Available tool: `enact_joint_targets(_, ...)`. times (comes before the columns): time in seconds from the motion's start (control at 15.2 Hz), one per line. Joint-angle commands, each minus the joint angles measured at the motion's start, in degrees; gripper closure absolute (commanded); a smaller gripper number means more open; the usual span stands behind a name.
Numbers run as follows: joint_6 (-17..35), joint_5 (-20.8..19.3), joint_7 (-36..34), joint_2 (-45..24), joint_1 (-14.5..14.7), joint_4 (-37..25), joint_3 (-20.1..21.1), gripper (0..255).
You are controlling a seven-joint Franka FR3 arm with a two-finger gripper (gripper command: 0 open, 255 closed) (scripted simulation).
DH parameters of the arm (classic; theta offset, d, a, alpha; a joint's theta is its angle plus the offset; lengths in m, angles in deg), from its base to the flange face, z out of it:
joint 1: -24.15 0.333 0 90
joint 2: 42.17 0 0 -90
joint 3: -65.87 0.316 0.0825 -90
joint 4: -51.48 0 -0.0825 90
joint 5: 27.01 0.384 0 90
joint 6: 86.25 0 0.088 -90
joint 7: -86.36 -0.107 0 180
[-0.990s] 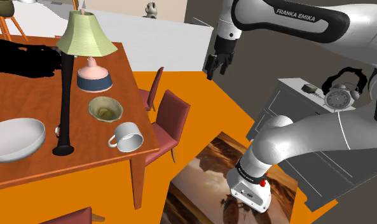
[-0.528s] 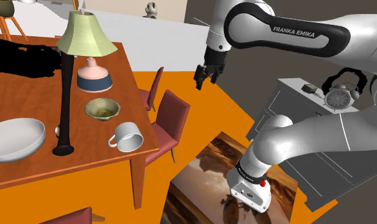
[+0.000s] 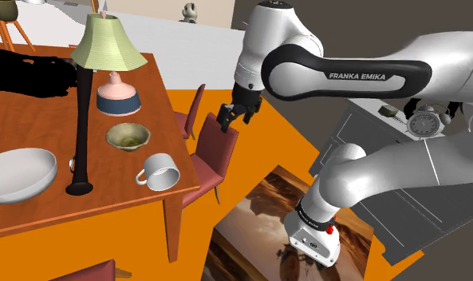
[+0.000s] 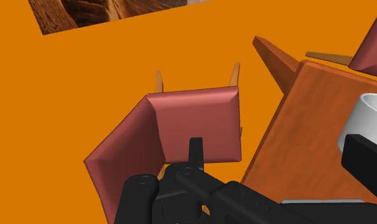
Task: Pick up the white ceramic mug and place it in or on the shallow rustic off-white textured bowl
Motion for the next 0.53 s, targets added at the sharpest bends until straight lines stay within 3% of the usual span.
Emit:
enact_joint_targets(0.0,3.7,1.0,-3.4,-1.3,0.5,1.0,3.1,0)
enact_joint_targets(0.46,15.5,0.8,-16.3,-10.1,-0.8,0.0,15.3,0)
